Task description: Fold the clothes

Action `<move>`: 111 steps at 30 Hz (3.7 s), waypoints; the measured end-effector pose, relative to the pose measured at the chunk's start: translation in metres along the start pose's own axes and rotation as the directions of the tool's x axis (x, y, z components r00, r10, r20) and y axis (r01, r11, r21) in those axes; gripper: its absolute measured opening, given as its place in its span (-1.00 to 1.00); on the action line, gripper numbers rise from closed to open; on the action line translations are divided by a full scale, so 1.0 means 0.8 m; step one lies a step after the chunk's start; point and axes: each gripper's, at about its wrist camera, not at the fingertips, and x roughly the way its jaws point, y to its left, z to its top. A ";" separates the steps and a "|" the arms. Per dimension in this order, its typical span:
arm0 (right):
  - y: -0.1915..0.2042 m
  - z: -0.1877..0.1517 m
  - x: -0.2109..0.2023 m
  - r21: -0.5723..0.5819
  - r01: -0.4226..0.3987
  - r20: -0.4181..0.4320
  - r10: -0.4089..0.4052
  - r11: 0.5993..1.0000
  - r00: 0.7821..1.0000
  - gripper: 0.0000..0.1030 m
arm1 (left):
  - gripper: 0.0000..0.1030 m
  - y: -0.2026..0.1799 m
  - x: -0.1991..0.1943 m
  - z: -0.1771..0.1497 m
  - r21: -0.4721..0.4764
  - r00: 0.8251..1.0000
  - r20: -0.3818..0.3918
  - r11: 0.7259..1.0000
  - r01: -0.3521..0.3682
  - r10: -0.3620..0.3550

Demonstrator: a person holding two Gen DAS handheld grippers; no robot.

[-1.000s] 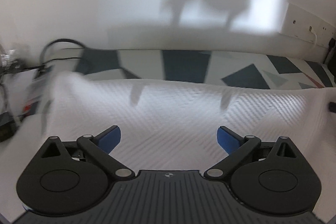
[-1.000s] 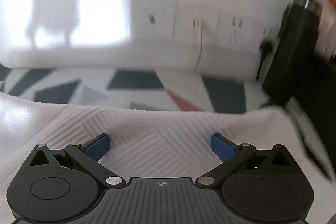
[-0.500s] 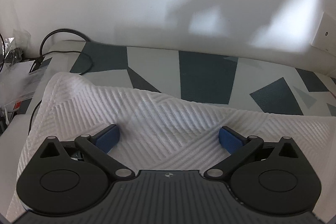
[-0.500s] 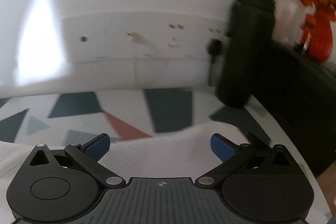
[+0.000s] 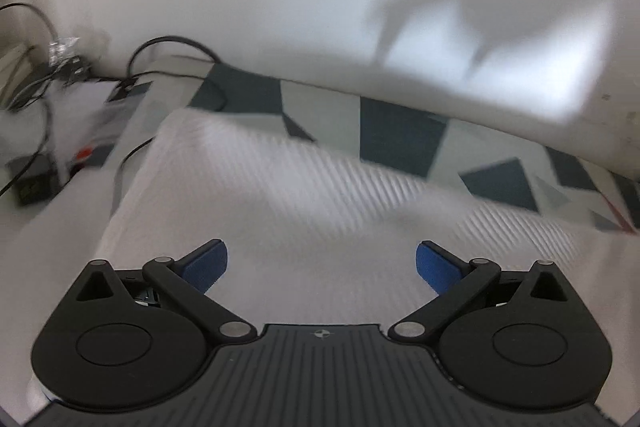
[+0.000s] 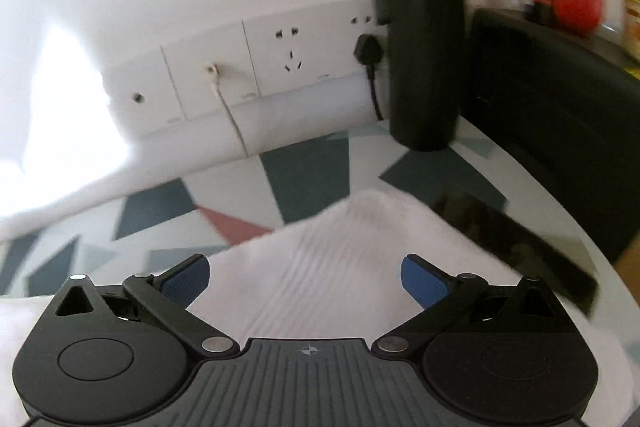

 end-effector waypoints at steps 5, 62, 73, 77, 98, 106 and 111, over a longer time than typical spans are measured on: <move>-0.006 -0.068 -0.081 -0.011 -0.027 -0.035 0.027 1.000 0.999 0.98 | 0.99 0.030 -0.094 -0.083 -0.043 0.995 0.009 0.994 0.097 -0.097; -0.008 -0.163 -0.122 -0.035 0.155 0.030 -0.154 0.987 0.988 0.99 | 0.91 0.132 -0.057 -0.113 -0.391 1.000 0.012 0.921 0.013 -0.009; -0.060 -0.167 -0.135 0.271 0.177 0.001 -0.185 0.946 0.983 0.98 | -0.74 0.123 -0.065 -0.096 -0.376 0.995 0.083 0.926 -0.028 0.064; -0.083 -0.167 -0.125 0.364 0.159 0.000 -0.171 0.918 0.985 0.98 | -0.75 0.126 -0.059 -0.097 -0.365 0.994 0.080 0.930 -0.044 0.079; -0.103 -0.146 -0.130 0.493 0.096 -0.011 -0.104 0.865 0.995 -0.96 | -0.81 0.149 -0.112 -0.122 -0.316 0.996 0.084 0.949 0.015 0.012; -0.109 -0.192 -0.196 0.466 0.098 -0.037 -0.091 0.879 0.995 -0.96 | -0.82 0.188 -0.177 -0.171 -0.390 0.995 0.100 0.920 0.033 0.007; -0.114 -0.211 -0.225 0.463 0.104 -0.030 -0.102 0.880 0.994 -0.97 | -0.82 0.198 -0.213 -0.208 -0.383 0.997 0.081 0.923 0.025 0.006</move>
